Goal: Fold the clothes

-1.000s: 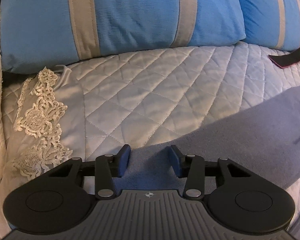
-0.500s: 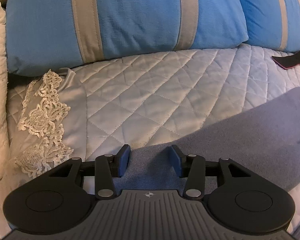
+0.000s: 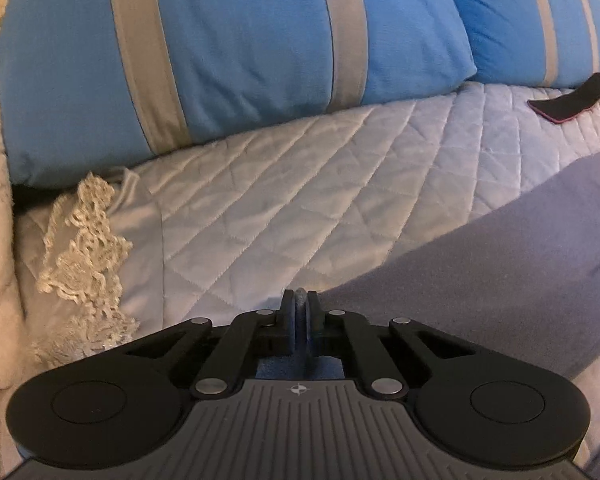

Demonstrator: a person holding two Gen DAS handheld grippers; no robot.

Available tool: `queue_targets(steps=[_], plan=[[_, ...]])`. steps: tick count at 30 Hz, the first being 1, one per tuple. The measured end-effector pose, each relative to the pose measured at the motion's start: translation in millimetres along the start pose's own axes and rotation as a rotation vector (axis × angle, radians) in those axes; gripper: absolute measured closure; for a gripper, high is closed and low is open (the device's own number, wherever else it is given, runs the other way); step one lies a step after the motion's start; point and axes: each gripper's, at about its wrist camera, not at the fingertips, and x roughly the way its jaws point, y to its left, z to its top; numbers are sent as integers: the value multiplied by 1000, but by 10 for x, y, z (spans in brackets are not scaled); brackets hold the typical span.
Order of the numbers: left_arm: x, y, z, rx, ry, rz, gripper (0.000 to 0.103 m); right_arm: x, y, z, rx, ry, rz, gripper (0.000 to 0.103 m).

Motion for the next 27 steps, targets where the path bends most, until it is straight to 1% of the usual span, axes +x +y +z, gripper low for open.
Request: queue_targets(steps=[5,10,13,15,18,20,21,23,27], plan=[[-355,15,-7,-9,-114,23,99,-411,72,25,-10,-92,-45,102],[-857,87,-105,-78,-258,6,99,-983,150,-8,-11,-173,-57,102],[-1156,66,-255,-95,-323,17,99,-1346,195,-110,-6,-220,-54,102],[-1337,34,-385,-105,-352,17,99,-1592,225,-210,3,-246,-53,102],[-1591,31,-613,-151,-397,3,99,-1953,272,-400,13,-279,-43,102],[-1755,23,-795,-183,-421,-10,99,-2135,304,-551,12,-281,-28,102],[-1822,-2,-876,-188,-426,-13,99,-2203,317,-637,13,-277,-24,102],[-1898,-82,-1045,-172,-405,-17,99,-2290,354,-832,20,-254,-8,102],[-1902,-270,-1393,-122,-317,-22,99,-2269,444,-1263,29,-178,13,101]])
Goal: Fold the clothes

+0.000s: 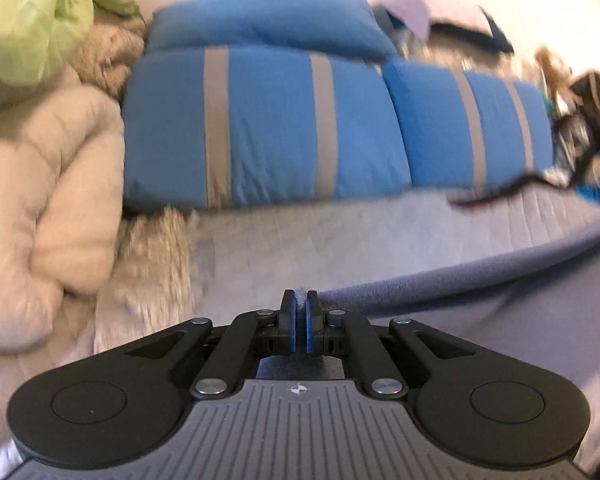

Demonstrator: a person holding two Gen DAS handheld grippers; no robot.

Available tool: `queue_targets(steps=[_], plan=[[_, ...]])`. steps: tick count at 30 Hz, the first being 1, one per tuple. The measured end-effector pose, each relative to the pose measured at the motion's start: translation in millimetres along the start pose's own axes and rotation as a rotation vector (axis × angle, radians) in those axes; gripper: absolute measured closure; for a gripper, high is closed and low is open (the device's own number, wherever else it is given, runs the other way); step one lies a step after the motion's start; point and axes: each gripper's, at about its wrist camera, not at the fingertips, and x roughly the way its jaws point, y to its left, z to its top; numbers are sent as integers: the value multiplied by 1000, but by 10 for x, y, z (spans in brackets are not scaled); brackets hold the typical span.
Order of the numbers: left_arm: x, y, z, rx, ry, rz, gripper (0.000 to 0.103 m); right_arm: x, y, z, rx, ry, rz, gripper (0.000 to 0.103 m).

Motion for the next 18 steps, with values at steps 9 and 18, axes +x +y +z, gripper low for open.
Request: queue_targets(steps=[9,18], plan=[[-166,-118,-141,26,122,37,60,46,221,-428,-109,99,-20,77],[-346,-635,621,153,152,50,35,31,474,-581,-506,132,-177,32]])
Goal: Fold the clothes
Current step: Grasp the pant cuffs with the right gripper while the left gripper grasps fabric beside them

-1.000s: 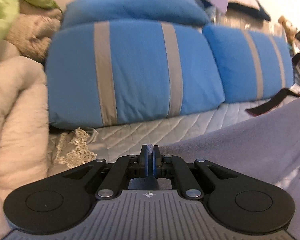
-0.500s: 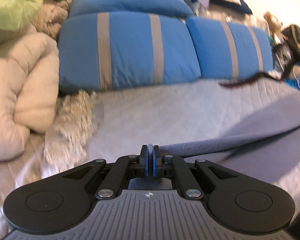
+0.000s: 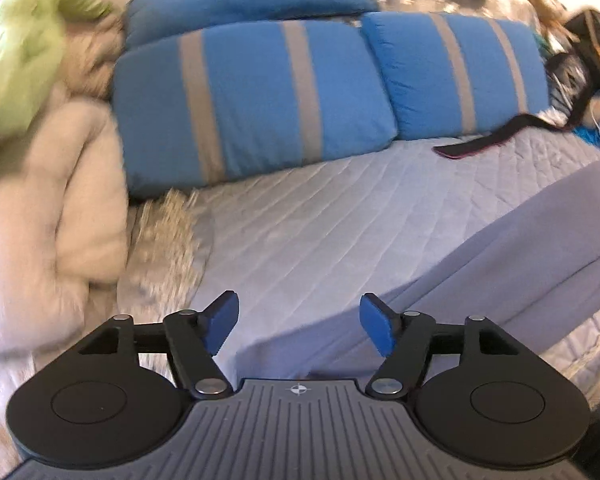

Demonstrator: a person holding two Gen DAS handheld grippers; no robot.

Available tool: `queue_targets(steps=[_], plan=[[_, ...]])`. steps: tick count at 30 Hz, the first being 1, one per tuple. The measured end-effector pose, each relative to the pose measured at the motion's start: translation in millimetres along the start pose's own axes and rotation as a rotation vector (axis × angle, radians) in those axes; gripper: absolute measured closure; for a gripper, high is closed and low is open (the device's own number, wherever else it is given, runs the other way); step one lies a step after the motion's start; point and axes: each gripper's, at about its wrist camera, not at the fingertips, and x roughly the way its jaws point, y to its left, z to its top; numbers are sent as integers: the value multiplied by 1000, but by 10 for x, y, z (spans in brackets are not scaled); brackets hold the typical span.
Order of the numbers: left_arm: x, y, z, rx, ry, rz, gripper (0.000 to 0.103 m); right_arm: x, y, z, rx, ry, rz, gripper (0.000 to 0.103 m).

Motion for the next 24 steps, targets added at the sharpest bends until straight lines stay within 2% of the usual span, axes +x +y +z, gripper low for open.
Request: queue_targets(steps=[4,6,10,13,16,19,24], plan=[[-55,-515,454,127,-28,-69,32,86,59,28,-184,31,-27,31],[-70,-765,642,152,-64,-104,27,102,-10,100,-235,27,-25,26],[-84,-1249,988,166,-133,-171,24,154,-232,222,-275,4,-19,22],[-47,-1549,1171,143,-147,-228,24,241,-380,278,-242,3,-32,21],[9,-1856,1253,125,-133,-255,24,239,-410,265,-230,-2,-20,20],[70,-2191,1283,143,-113,-253,24,164,-297,173,-277,-3,-10,20],[160,-2789,1201,238,-99,-271,24,137,26,-78,-367,11,-11,20]])
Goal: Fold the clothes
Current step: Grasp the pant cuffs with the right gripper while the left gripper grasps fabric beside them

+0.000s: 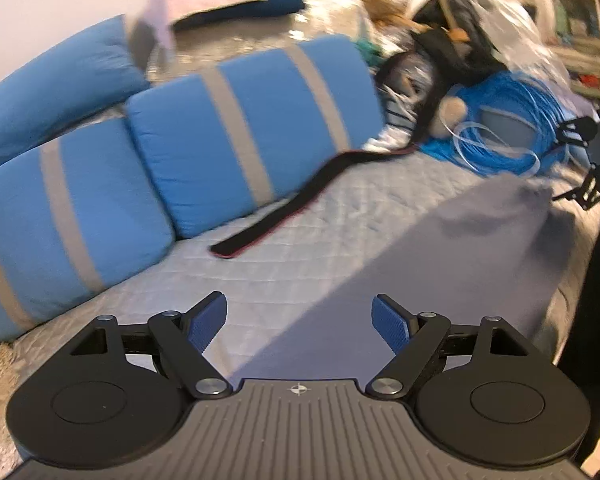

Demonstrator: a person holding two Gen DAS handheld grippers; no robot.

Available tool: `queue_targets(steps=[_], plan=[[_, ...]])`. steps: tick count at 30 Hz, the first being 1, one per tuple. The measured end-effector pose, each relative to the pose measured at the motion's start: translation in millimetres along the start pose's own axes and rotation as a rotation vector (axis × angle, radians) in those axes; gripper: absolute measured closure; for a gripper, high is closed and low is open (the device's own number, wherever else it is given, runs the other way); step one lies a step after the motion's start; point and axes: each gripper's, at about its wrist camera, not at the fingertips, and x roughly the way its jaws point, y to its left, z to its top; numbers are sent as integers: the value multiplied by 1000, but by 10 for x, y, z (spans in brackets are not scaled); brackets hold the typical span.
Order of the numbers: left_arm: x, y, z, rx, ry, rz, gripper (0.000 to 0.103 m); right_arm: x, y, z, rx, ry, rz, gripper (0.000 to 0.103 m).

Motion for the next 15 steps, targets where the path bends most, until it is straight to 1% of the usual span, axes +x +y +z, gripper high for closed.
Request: queue_targets(steps=[4,5,7,8,9,11,12,15], plan=[[252,-440,-71,97,35,-7,24,86,215,-104,-1,-15,-80,25],[307,-544,-93,121,43,-5,24,99,245,-113,-2,-26,-103,28],[408,-769,-154,192,59,10,24,132,303,-107,-32,-38,-145,39],[453,-879,-184,232,65,16,24,155,333,-96,-61,-37,-163,50],[500,-990,-215,277,66,19,24,173,357,-82,-88,-34,-171,67],[597,-1215,-278,367,66,23,24,181,366,-43,-131,-25,-154,79],[658,-1323,-308,408,68,25,24,164,340,-20,-138,-27,-141,90],[792,-1554,-399,505,70,41,24,84,166,56,-128,-45,-122,91]])
